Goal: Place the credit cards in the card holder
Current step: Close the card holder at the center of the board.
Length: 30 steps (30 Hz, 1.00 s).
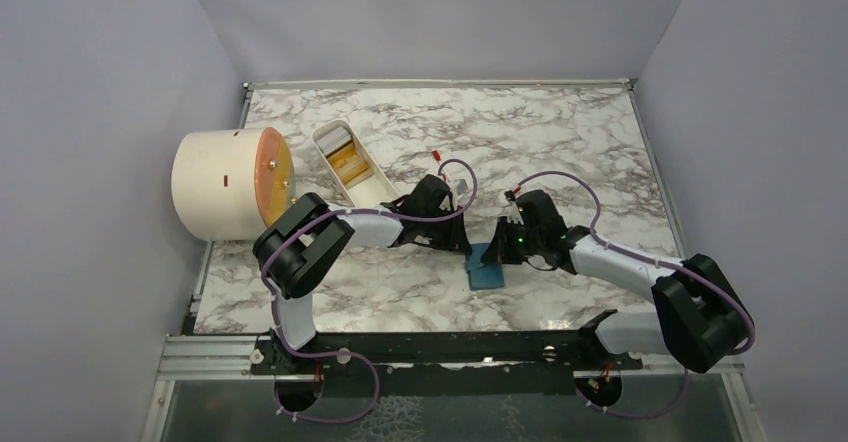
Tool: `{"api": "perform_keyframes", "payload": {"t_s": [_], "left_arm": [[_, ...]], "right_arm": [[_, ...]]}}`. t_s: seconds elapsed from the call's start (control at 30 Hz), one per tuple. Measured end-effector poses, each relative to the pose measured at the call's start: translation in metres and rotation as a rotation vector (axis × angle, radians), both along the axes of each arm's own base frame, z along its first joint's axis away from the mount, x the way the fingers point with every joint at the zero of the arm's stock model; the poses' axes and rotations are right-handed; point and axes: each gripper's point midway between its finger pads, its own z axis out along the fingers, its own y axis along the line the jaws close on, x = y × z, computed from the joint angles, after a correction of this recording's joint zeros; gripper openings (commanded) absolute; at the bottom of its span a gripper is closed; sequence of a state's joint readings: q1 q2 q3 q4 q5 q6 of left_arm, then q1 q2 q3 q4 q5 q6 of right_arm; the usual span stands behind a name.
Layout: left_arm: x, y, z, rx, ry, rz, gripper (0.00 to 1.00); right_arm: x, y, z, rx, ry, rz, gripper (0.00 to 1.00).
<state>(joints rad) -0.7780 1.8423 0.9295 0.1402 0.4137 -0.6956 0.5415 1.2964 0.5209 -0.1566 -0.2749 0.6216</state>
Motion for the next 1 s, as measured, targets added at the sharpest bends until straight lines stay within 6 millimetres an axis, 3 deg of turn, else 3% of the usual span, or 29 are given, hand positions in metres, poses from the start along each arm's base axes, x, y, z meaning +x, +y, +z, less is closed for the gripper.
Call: {"api": "perform_keyframes", "payload": {"t_s": [0.6,0.9,1.0], "left_arm": [[0.0,0.004,0.004,0.019,0.004,0.012,0.16],[-0.005,-0.002,0.036,-0.033,-0.037,0.001,0.1],[-0.012,-0.007,0.038,-0.054,-0.032,-0.009,0.09]], "right_arm": [[0.0,-0.001,-0.001,0.002,-0.026,0.012,0.01],[-0.001,-0.002,0.0,0.004,-0.032,0.013,0.01],[-0.002,-0.002,0.0,0.004,-0.037,0.016,0.01]]}}
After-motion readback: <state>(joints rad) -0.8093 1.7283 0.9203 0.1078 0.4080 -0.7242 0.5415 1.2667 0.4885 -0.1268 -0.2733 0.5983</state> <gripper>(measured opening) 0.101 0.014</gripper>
